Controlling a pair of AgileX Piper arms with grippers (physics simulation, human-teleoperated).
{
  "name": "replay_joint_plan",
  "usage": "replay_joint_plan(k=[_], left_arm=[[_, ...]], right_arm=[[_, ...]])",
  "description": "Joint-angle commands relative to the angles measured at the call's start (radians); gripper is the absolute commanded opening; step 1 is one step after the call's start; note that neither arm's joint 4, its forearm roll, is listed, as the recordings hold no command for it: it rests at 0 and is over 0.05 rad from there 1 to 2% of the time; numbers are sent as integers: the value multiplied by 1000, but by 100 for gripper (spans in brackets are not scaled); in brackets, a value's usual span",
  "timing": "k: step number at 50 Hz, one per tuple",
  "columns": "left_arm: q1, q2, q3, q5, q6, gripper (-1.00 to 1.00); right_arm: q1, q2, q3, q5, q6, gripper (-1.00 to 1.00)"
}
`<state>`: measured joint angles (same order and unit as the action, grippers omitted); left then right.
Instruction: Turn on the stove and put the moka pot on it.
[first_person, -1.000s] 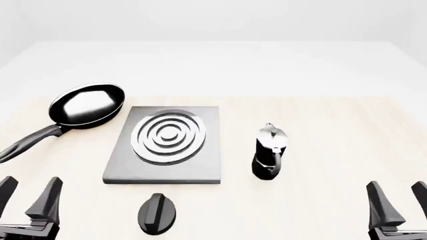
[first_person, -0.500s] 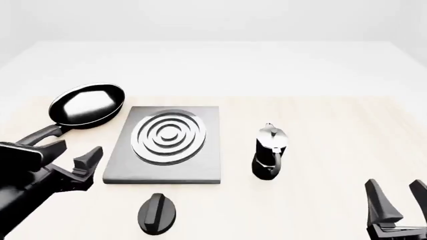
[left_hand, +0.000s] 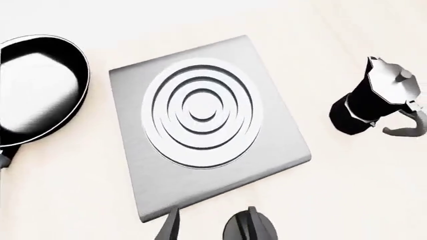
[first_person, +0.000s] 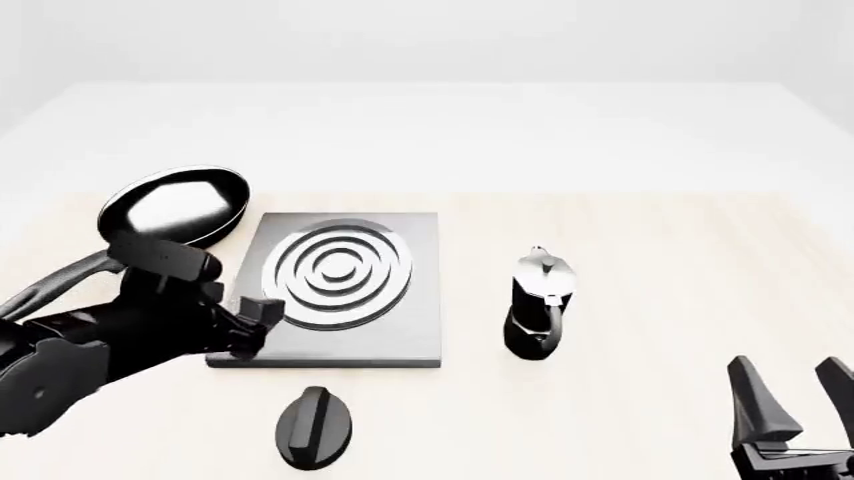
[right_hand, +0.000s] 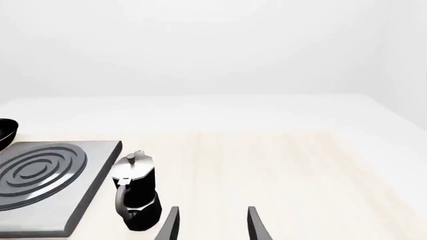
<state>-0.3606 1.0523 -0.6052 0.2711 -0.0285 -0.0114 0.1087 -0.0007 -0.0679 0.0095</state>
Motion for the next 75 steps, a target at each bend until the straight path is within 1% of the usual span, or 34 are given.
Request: replay_joint_plan(k=[1,2,5,10,11,12,14,23,37,51,68,75], left_arm=[[-70,120,-75,77,-83,100],[-74,121,-76,76,-80,100],[-96,152,-70,70,-117,100],[-113,166,-61,65,-136,100],[-124,177,-59,64,-154,100],[-120,174,-59,62,-145,100],[-129,182,-57,58,-160,100],[-112,207,-39,34,-152,100],[-143,247,-9,-4,-196,100],[-153,294,14,-53,-217,100],[-151,360,38,-109,-234,100],[-156,370,42,-117,-241,100]], right_arm=[[0,4,0,-2,1,100],[0,2,0,0,1,100],[1,5,0,-2,2,100],[0,13,0,-10,3,100],[0,13,0,-10,2,100],[0,11,0,-8,2,100],[-1,10,0,-8,3,100],[-1,-3,0,2,7,100],[-3,-26,0,19,10,100],[-4,-37,0,26,14,100],[-3,-13,0,5,20,100],[-2,-9,0,4,21,100]])
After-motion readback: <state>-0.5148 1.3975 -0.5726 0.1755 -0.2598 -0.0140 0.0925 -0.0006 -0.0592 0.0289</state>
